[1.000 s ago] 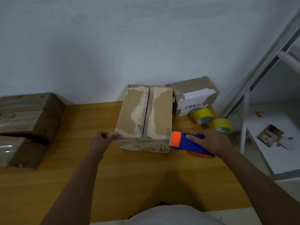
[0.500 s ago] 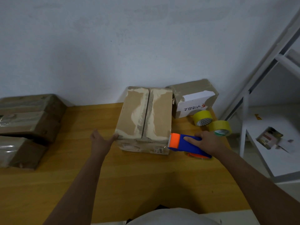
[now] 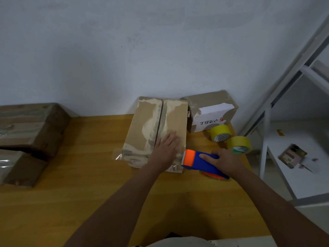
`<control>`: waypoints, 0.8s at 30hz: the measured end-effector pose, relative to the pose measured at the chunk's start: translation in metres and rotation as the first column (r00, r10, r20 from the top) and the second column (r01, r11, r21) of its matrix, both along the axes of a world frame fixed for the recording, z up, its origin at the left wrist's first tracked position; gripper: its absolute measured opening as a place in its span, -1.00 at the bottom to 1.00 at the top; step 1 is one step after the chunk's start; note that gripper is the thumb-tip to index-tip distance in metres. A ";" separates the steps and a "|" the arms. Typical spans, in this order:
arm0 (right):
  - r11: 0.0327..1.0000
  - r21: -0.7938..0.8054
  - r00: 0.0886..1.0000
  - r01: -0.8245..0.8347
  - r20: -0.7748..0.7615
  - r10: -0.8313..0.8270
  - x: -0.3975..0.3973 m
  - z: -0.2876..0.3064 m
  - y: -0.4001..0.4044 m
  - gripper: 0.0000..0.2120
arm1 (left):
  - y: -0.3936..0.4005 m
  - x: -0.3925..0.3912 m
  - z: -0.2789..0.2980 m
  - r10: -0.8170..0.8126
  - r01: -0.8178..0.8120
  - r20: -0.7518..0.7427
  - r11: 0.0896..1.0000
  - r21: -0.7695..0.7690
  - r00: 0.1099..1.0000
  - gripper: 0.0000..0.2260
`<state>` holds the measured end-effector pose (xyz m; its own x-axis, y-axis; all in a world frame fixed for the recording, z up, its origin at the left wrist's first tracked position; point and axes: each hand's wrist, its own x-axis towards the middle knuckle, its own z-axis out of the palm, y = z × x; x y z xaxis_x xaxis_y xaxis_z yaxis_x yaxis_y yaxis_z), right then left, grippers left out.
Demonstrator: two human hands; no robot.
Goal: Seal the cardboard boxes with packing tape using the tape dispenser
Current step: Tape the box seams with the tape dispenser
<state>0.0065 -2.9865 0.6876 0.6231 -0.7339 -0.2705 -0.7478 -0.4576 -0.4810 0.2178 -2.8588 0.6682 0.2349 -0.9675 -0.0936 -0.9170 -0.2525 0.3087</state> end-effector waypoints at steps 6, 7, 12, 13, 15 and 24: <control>1.000 0.021 0.999 0.008 0.039 -0.009 -0.005 0.002 0.003 -0.38 | 0.001 0.003 -0.020 -0.034 0.026 0.107 0.997 0.073 0.994 -0.51; 0.999 0.043 0.998 0.008 0.064 -0.011 -0.008 0.003 0.004 -0.45 | 0.001 0.003 -0.020 -0.033 0.026 0.100 0.997 0.072 0.994 -0.51; 0.990 0.127 0.986 -0.067 0.159 0.047 -0.017 0.003 0.002 -0.59 | 0.001 0.005 -0.023 -0.026 0.021 0.098 0.998 0.051 0.995 -0.52; 0.988 0.135 0.985 -0.071 0.167 0.048 -0.017 0.003 0.002 -0.59 | 0.002 0.005 -0.024 -0.027 0.023 0.097 0.999 0.049 0.995 -0.52; 0.988 0.139 0.983 -0.070 0.180 0.044 -0.016 0.004 0.002 -0.61 | 0.002 0.006 -0.024 -0.035 0.029 0.105 0.998 0.054 0.994 -0.51; 0.988 0.124 0.976 -0.092 0.207 0.065 -0.030 0.008 -0.003 -0.55 | 0.003 0.006 -0.022 -0.044 0.041 0.086 0.999 0.031 0.995 -0.52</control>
